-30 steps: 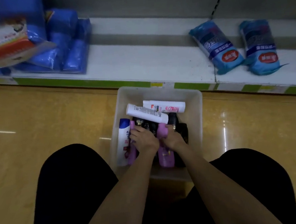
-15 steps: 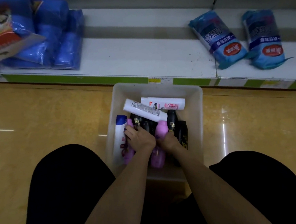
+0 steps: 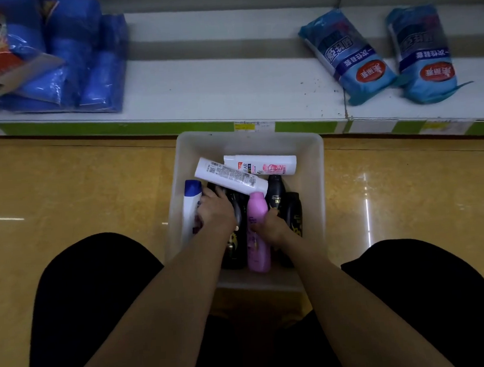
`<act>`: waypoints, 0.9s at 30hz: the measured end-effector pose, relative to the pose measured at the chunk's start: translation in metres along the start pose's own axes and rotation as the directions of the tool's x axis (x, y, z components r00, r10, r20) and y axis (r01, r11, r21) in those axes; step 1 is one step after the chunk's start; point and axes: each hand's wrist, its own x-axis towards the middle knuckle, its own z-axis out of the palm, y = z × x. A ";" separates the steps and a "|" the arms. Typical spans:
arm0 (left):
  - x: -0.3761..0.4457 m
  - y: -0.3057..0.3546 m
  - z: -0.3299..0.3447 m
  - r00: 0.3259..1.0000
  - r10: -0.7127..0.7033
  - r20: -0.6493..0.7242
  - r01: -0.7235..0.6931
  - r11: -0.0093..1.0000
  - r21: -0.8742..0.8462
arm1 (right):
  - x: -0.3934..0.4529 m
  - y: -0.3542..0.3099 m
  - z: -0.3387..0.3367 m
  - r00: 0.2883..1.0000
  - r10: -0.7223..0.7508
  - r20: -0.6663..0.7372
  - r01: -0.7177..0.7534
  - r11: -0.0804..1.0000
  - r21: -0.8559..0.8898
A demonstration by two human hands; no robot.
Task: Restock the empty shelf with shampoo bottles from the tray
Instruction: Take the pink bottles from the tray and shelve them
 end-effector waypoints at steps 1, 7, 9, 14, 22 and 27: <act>0.002 -0.001 -0.003 1.000 0.015 0.004 -0.015 0.998 0.068 | 0.000 0.000 -0.001 1.000 -0.008 -0.006 0.008 1.000 0.002; -0.007 0.002 -0.016 0.995 0.092 -0.038 -0.071 0.927 0.369 | -0.001 0.001 -0.002 1.000 0.000 -0.025 0.001 1.000 0.030; -0.006 0.002 -0.021 0.991 0.112 -0.073 -0.084 0.947 0.310 | -0.002 -0.001 -0.001 1.000 -0.013 -0.024 0.014 1.000 0.023; -0.022 0.008 -0.002 0.969 0.203 0.142 -0.198 0.979 -0.051 | -0.013 -0.013 0.000 0.998 -0.012 -0.063 0.016 0.998 0.058; -0.108 -0.016 -0.075 0.922 0.387 0.007 -0.315 0.761 -0.567 | -0.130 -0.032 -0.029 1.000 -0.005 -0.025 0.006 0.998 0.070; -0.193 -0.033 -0.165 0.931 0.354 0.087 -0.204 0.704 -0.681 | -0.238 -0.070 -0.075 0.995 -0.055 -0.085 0.065 0.991 0.121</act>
